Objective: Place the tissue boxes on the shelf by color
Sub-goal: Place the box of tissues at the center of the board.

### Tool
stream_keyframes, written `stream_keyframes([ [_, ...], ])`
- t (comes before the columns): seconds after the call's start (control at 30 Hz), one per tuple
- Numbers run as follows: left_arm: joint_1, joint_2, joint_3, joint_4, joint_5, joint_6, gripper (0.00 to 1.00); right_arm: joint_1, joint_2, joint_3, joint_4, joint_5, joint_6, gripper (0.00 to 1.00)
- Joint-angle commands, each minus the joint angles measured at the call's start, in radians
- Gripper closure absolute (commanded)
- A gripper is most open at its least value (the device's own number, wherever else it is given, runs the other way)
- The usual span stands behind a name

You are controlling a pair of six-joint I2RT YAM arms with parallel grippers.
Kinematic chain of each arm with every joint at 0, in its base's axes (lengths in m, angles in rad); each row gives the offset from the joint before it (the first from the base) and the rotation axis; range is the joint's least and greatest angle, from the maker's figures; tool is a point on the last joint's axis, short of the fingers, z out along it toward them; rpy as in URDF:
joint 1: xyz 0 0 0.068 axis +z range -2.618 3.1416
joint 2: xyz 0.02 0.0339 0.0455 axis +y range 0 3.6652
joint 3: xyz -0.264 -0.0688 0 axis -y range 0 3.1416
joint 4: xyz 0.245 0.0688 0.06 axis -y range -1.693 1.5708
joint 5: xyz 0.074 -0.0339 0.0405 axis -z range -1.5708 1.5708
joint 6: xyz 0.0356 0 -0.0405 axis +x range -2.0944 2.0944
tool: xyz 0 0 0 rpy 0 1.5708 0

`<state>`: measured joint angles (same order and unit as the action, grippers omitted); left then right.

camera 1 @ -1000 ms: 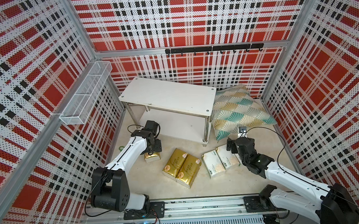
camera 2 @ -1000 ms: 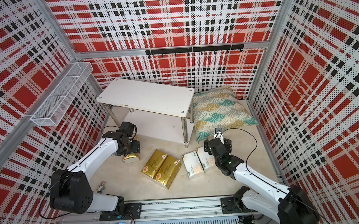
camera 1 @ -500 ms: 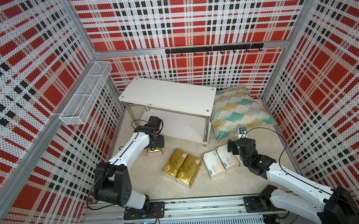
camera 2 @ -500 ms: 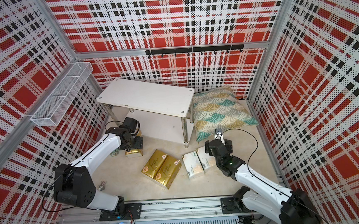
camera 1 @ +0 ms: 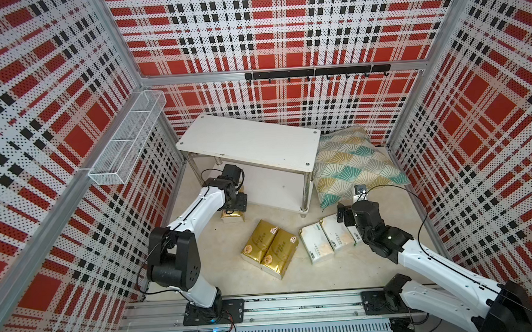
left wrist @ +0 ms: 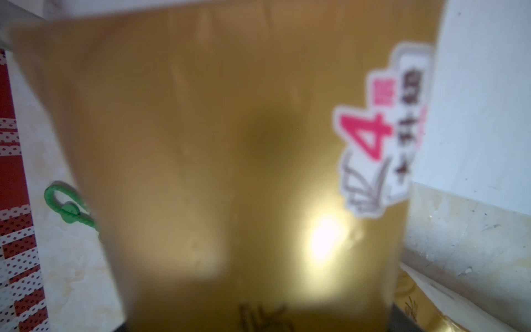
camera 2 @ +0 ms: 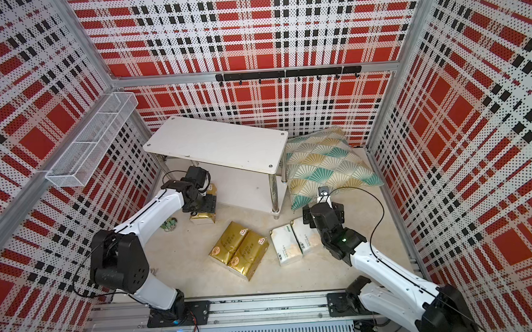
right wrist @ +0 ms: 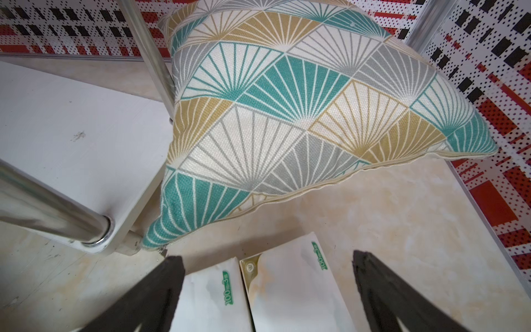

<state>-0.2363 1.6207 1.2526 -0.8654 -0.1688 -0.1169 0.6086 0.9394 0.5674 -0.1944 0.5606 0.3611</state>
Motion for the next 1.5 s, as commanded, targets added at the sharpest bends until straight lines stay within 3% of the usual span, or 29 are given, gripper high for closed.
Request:
stream_keyframes([
  [0.0, 0.007, 0.025, 0.048, 0.031, 0.008, 0.057, 0.22, 0.009, -0.024, 0.017, -0.028, 0.004, -0.004, 0.0],
  [0.27, 0.051, 0.06, 0.079, 0.049, 0.019, 0.1, 0.22, 0.009, -0.014, 0.019, -0.034, -0.001, 0.007, 0.0],
  [0.57, 0.108, 0.061, 0.058, 0.135, 0.14, 0.157, 0.2, 0.008, 0.039, 0.038, -0.004, -0.017, -0.007, 0.0],
  [1.13, 0.143, 0.211, 0.214, 0.103, 0.116, 0.205, 0.2, 0.01, 0.052, 0.031, 0.006, -0.032, 0.004, 0.0],
  [1.47, 0.127, 0.176, 0.216, 0.037, 0.133, 0.128, 0.22, 0.011, 0.048, 0.038, -0.019, -0.034, 0.002, 0.0],
])
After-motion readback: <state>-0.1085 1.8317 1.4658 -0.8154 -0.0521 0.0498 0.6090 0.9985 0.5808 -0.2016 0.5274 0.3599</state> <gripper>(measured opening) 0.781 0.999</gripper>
